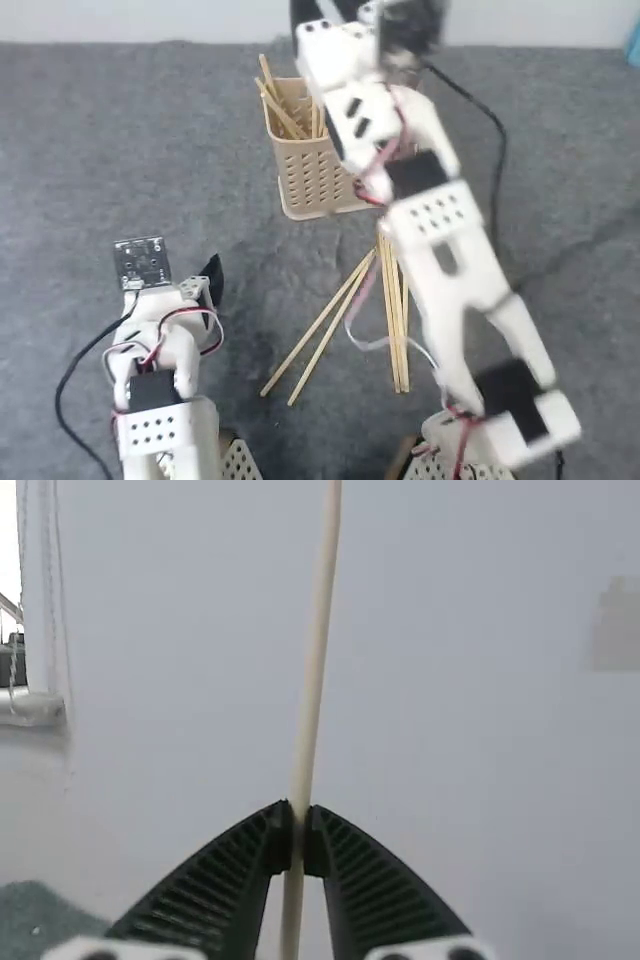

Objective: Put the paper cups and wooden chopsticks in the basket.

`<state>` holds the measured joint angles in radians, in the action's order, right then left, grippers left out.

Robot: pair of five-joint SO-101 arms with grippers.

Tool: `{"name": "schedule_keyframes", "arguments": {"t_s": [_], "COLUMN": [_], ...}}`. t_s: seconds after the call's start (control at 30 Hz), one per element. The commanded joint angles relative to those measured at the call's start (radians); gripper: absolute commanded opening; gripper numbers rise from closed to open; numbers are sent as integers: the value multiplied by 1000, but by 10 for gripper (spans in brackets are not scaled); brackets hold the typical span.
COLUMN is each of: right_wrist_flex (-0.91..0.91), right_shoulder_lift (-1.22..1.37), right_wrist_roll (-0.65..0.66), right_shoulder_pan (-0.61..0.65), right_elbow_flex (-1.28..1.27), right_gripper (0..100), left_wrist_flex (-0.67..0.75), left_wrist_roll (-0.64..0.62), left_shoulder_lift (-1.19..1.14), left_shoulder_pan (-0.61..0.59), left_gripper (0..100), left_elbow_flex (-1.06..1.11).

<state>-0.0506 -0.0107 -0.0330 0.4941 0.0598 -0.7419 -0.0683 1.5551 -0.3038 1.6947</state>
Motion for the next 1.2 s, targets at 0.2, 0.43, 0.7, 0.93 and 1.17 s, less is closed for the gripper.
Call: {"name": "schedule_keyframes", "arguments": {"t_s": [0.2, 0.43, 0.7, 0.93, 1.17], "right_wrist_flex": [24, 13, 12, -240, -670], "right_shoulder_lift": [180, 133, -211, -625, -803], "right_wrist_roll": [176, 183, 184, 141, -186], "right_shoulder_pan": [-1, -24, -30, -59, -234], "right_elbow_flex": [86, 55, -192, -499, -529], "right_gripper": [102, 126, 84, 84, 84], "left_wrist_flex": [52, 52, 52, 52, 48], "left_wrist_roll": [8, 9, 14, 14, 14], "left_shoulder_lift": [2, 3, 3, -2, -5], "left_shoulder_pan": [-3, -3, -2, -2, -2], "left_gripper": [250, 250, 250, 250, 250], "left_elbow_flex": [-27, -27, -25, -25, -25]}}
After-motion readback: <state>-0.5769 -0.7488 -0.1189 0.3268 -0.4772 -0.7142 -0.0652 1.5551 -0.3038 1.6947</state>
